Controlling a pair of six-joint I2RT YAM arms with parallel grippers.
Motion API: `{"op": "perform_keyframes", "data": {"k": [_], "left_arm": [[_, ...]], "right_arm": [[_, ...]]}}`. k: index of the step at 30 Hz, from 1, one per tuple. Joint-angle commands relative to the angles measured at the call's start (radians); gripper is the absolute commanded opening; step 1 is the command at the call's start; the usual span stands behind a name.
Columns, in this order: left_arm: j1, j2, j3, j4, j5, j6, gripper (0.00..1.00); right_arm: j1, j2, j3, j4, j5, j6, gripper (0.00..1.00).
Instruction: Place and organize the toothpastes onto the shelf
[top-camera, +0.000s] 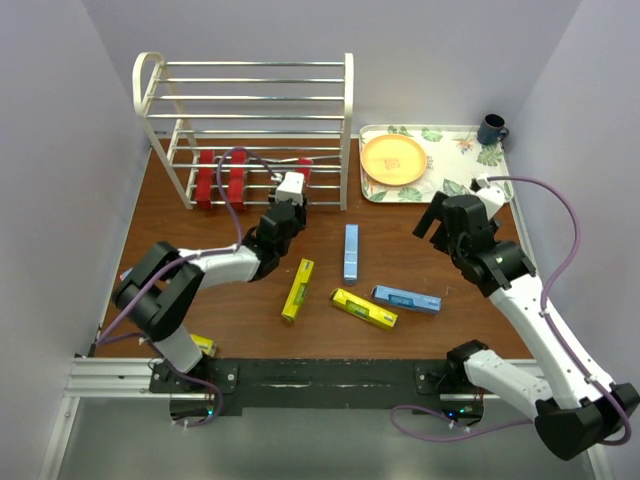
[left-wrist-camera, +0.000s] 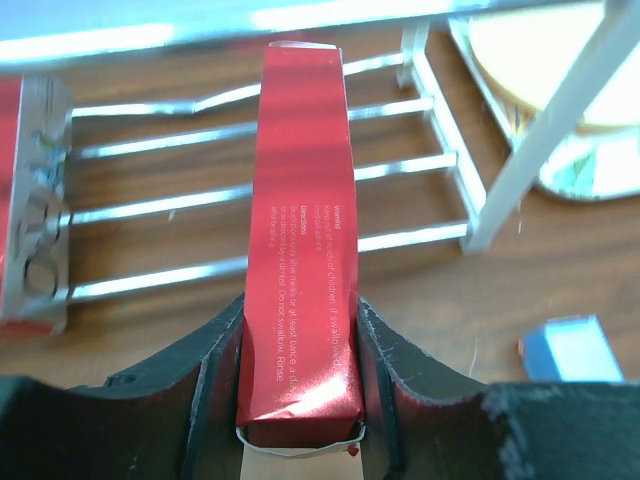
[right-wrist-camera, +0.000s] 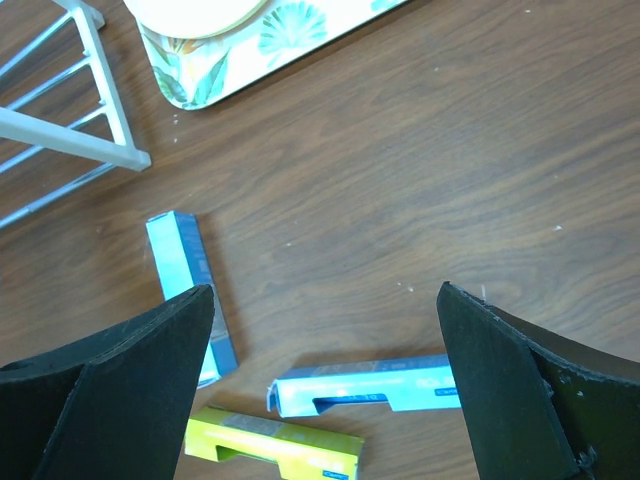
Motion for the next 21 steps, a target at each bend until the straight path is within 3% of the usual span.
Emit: {"op": "perform_keyframes", "data": {"k": [1,13,21], "left_arm": [[0.024,0.092,0.137,0.198,0.007,0.013,0.31],[0.038,0.333,0.275,0.36,-0.03,-0.007,0.35],[0.038,0.447,0.355,0.385,-0.054,-0.044,0.43]], "right_arm": [[-0.003,-0.058,-0.03,-0.028,0.054,-0.04,0.99],[-0.005,-0.117,-0.055,-0.053,0.076,-0.095,0.99],[-0.006,-0.12,-0.062,-0.05,0.076,-0.124,0.99]]}}
